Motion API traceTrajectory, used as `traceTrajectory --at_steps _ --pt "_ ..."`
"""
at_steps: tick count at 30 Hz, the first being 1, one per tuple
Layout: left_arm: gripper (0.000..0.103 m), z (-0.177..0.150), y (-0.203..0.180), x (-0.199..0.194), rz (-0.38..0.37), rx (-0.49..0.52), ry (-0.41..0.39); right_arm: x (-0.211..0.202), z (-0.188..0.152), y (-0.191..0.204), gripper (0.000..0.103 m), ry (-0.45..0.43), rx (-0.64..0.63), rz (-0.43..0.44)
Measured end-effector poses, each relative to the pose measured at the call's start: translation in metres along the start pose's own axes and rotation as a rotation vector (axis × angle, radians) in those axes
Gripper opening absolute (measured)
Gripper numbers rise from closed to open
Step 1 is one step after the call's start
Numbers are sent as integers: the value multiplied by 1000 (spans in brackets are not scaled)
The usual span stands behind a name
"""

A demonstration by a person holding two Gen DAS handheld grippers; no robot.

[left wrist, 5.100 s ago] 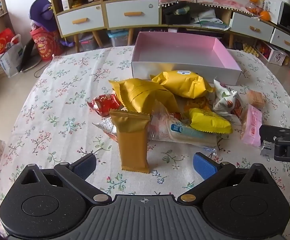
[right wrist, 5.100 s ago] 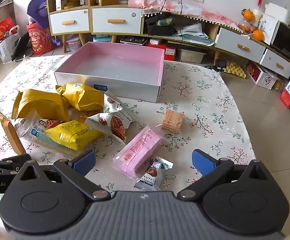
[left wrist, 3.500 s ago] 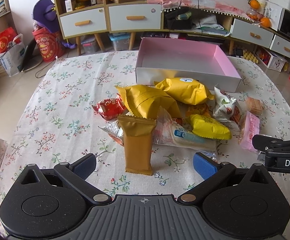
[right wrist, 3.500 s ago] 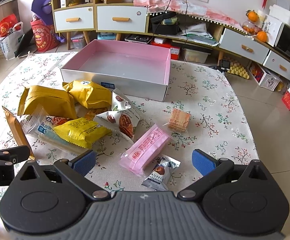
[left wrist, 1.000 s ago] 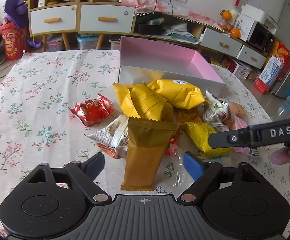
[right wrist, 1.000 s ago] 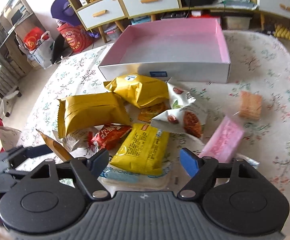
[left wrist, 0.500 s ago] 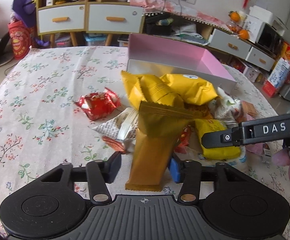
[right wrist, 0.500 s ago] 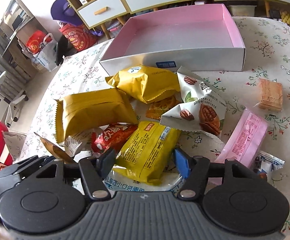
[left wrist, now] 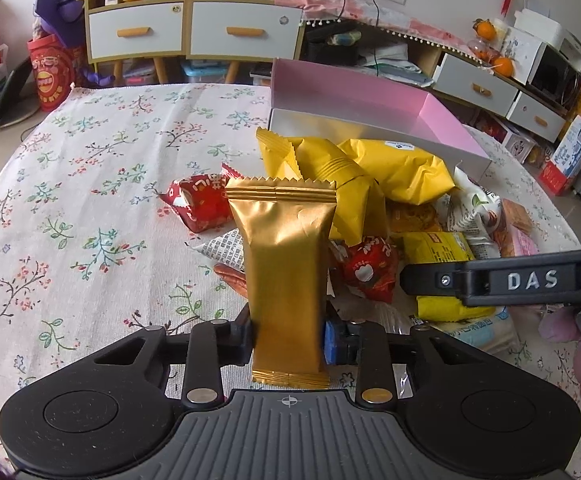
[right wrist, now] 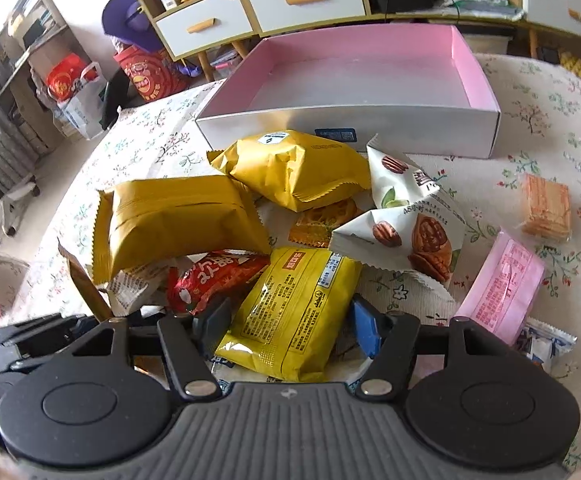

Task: Organize snacks
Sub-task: 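Grasp the gold bar with the left tool while the right tool grasps the yellow biscuit pack, then carry both packs into the pink box and open both tools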

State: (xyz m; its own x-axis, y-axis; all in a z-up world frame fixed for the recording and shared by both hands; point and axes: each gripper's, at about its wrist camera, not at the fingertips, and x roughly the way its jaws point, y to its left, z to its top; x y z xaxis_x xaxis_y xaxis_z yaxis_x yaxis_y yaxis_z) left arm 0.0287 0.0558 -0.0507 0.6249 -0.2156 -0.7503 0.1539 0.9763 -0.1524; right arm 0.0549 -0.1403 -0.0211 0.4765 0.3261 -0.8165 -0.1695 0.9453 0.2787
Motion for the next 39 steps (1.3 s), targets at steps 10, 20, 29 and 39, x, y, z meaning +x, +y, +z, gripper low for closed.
traceTrajectory --at_steps 10,20,29,39 --pt "26 3 -5 -8 -31 21 13 2 1 7 36 -4 -111 -78" --pt "26 11 -10 -21 -86 44 39 -14 5 -2 26 15 -32 -9" --pt "26 20 -22 -31 -129 54 23 -28 5 -9 25 -2 37 56" --pt "26 49 -52 -46 -147 81 -32 -58 17 -21 25 -114 117 103"
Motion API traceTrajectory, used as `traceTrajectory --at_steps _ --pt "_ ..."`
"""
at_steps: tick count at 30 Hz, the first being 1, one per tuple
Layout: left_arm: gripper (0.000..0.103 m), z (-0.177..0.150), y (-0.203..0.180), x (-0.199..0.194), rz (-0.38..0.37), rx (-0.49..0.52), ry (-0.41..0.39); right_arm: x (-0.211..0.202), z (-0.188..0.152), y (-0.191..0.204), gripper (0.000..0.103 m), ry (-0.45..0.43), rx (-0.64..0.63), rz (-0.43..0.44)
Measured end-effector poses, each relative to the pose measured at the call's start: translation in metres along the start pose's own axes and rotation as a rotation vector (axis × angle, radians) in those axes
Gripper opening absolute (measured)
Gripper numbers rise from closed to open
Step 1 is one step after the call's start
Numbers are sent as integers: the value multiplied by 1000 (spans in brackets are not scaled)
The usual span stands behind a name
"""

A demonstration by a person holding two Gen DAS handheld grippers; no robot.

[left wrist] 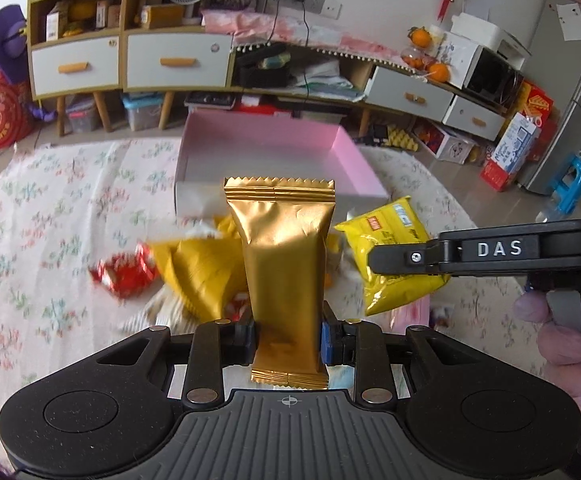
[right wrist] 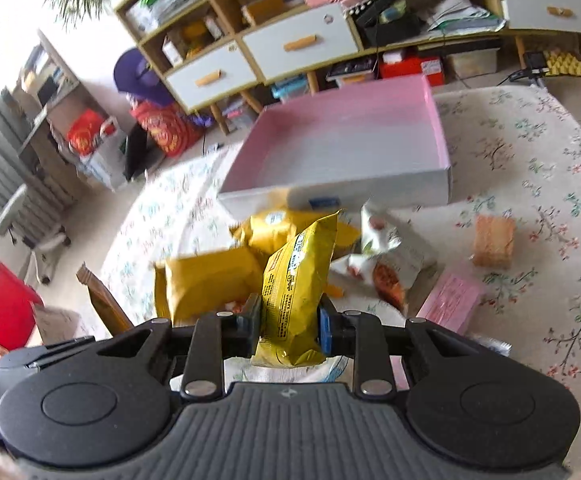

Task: Organize snacks
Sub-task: 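Carry both packs into the pink box and open both tools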

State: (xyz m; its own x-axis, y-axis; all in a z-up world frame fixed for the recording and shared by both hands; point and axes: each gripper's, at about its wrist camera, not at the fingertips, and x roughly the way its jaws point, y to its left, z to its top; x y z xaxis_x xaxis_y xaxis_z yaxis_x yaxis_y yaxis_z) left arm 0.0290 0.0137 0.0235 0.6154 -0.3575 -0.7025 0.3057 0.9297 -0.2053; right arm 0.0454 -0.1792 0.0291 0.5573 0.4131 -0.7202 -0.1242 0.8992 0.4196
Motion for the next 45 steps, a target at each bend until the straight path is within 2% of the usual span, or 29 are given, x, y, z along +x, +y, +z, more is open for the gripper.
traceTrajectory --at_steps 6,12,15,20,25,29,33,36,45 --pt "26 36 -7 12 17 9 -28 -4 20 -18 25 -62 85 1" --pt "26 71 7 49 57 14 -34 10 43 -36 25 -118 128 -23" --pt "26 88 19 71 89 9 -44 15 51 -41 25 -150 130 -17" --pt "26 111 39 111 147 -13 -46 28 63 -49 25 -184 114 -53" --pt "26 118 55 144 181 -21 -37 43 70 -55 25 -196 106 -92" --pt "26 117 59 163 223 9 37 50 75 -58 25 -209 89 -109" --pt "26 118 59 169 219 15 127 58 75 -62 25 -193 82 -122" --pt "26 114 55 171 233 40 183 64 74 -62 25 -160 81 -141" --pt "26 107 57 165 234 10 289 69 70 -59 25 -32 63 -158"
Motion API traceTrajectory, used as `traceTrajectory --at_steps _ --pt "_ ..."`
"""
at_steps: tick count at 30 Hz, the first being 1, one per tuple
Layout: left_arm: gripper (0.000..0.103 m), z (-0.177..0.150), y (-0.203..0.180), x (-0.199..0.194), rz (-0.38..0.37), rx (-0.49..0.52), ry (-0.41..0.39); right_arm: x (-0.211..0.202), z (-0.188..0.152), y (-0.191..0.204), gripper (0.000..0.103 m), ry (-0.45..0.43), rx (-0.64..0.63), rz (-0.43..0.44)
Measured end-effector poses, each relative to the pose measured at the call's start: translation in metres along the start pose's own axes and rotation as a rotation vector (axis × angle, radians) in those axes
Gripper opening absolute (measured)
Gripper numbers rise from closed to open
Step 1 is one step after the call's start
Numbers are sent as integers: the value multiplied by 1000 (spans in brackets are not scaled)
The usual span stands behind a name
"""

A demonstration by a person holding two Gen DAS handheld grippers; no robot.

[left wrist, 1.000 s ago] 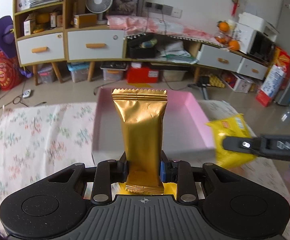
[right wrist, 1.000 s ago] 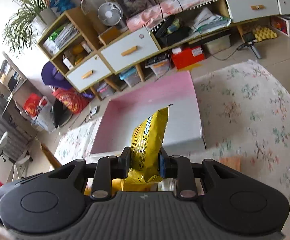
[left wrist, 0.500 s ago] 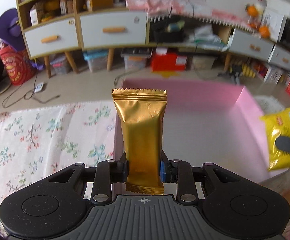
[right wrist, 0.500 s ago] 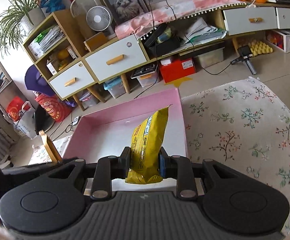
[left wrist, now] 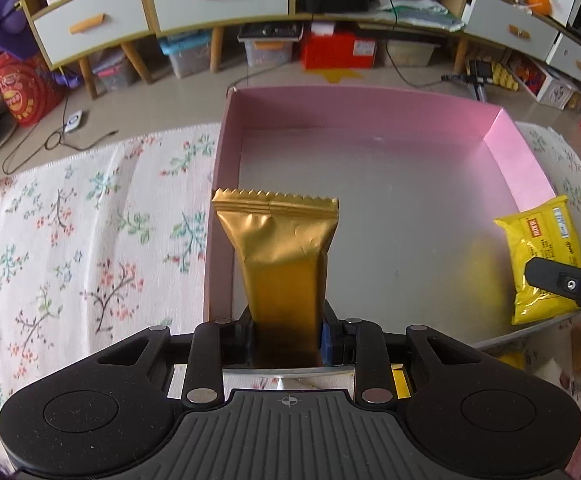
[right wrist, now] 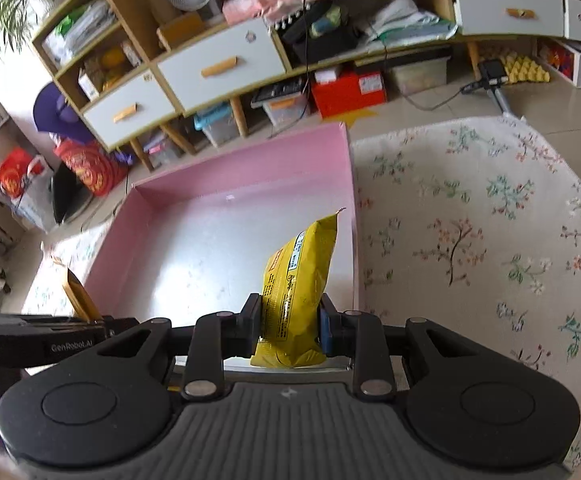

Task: Organize snacks
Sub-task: 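Carry both packs into the pink box and open both tools, then withdraw both tools from the box back over the snack pile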

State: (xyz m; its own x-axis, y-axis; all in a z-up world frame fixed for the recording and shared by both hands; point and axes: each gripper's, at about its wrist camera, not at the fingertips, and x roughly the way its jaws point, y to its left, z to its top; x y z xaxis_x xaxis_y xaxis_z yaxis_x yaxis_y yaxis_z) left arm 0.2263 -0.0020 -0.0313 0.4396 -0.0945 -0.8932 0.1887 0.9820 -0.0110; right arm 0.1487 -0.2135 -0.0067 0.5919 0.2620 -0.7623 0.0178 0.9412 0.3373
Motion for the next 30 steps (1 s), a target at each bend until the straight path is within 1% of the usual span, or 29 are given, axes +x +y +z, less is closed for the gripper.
traceTrajectory --at_steps 4,9,12,13,14,15,16,17,18,19,20,21,22,23,24,29,30 --pt "27 -1 0 -1 -5 -1 48 0 -3 8 25 33 -44 -19" --pt "27 -6 3 -3 -19 -5 82 -3 -5 11 26 31 -70 -18" --pt "32 -10 5 -6 -36 8 49 -5 -5 12 29 15 -76 -13" --pt "37 -11 4 -7 -40 12 34 -7 -4 13 30 4 -78 -19" --pt "41 -12 2 -9 -45 19 10 -8 -3 12 33 -6 -78 -23" --pt "53 -14 0 -12 -49 27 -16 -10 -2 12 36 -15 -77 -23" --pt "62 -15 -1 -15 -55 32 -44 -12 -1 11 42 -24 -71 -16" --pt "68 -16 -3 -18 -62 36 -72 -14 -1 10 50 -33 -62 -8" --pt "76 -17 -5 -22 -66 39 -102 -17 0 9 53 -42 -53 -3" --pt "80 -18 -6 -26 -69 42 -127 -19 0 9 57 -51 -48 2" --pt "81 -19 -7 -30 -73 44 -147 -21 0 9 61 -57 -45 5" --pt "83 -20 -8 -35 -76 44 -164 -24 0 9 63 -62 -43 4" --pt "87 -22 -9 -39 -79 39 -178 -26 0 9 68 -68 -43 0" --pt "88 -22 -10 -43 -81 32 -189 -29 0 9 71 -74 -46 -2" --pt "90 -24 -10 -47 -86 24 -200 -32 -1 10 72 -79 -52 -4" --pt "93 -38 -12 -67 -96 10 -236 -49 -4 10 85 -104 -85 -21" --pt "94 -42 -13 -70 -97 7 -242 -52 -5 9 86 -108 -88 -24"
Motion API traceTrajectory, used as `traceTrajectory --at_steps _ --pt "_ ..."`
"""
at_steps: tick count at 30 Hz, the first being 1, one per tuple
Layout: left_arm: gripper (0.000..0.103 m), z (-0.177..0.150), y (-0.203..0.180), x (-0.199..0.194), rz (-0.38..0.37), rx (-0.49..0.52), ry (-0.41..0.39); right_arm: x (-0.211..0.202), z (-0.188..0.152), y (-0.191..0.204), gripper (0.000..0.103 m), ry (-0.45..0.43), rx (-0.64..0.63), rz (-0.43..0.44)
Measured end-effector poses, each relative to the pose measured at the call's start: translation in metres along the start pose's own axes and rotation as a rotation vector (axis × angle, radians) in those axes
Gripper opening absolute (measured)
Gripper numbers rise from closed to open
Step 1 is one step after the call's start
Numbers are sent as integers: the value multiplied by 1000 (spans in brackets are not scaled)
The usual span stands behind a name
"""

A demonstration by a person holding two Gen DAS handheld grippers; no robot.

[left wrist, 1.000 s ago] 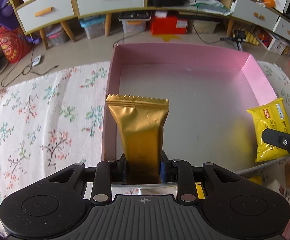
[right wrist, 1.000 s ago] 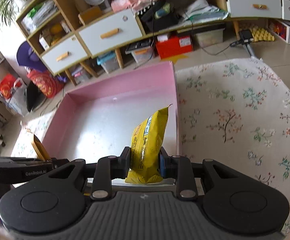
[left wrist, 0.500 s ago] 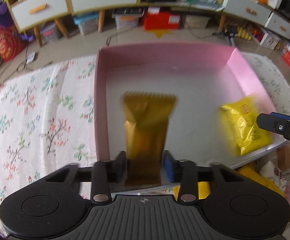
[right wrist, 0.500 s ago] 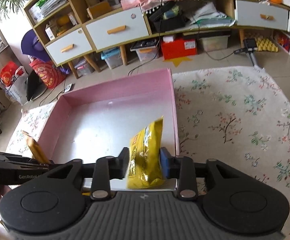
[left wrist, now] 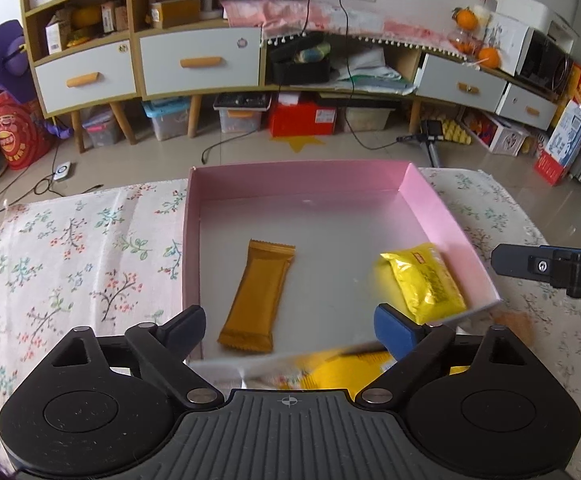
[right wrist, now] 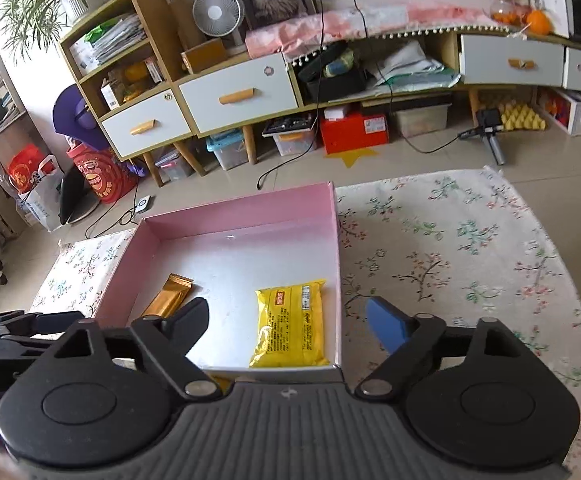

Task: Organize snacks
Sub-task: 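Withdraw both tools from the box back over the snack pile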

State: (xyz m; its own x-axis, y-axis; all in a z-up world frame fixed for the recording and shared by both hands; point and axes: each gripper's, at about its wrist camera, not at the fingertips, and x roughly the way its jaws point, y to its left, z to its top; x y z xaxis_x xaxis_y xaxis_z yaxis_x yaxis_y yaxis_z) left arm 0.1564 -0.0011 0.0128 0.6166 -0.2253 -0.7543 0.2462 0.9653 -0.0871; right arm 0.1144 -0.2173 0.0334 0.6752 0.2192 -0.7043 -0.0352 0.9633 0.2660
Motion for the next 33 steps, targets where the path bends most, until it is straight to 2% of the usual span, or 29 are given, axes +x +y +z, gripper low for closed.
traceTrajectory --at_steps 7,14,22,27,33 --pt "97 -24 -10 -24 -13 10 -12 -20 -10 -5 96 -5 -13 -20" --pt "98 -53 -17 -44 -14 31 -8 -39 -25 -6 100 -3 -38 -38" --pt "101 -85 -23 -63 -37 42 -22 -55 -45 -11 103 -13 -47 -50" --pt "101 -101 -27 -69 -57 121 -40 -59 -60 -16 103 -19 -65 -35" --pt "102 -114 -30 -78 -100 160 -74 -61 -73 -20 103 -17 -122 -36"
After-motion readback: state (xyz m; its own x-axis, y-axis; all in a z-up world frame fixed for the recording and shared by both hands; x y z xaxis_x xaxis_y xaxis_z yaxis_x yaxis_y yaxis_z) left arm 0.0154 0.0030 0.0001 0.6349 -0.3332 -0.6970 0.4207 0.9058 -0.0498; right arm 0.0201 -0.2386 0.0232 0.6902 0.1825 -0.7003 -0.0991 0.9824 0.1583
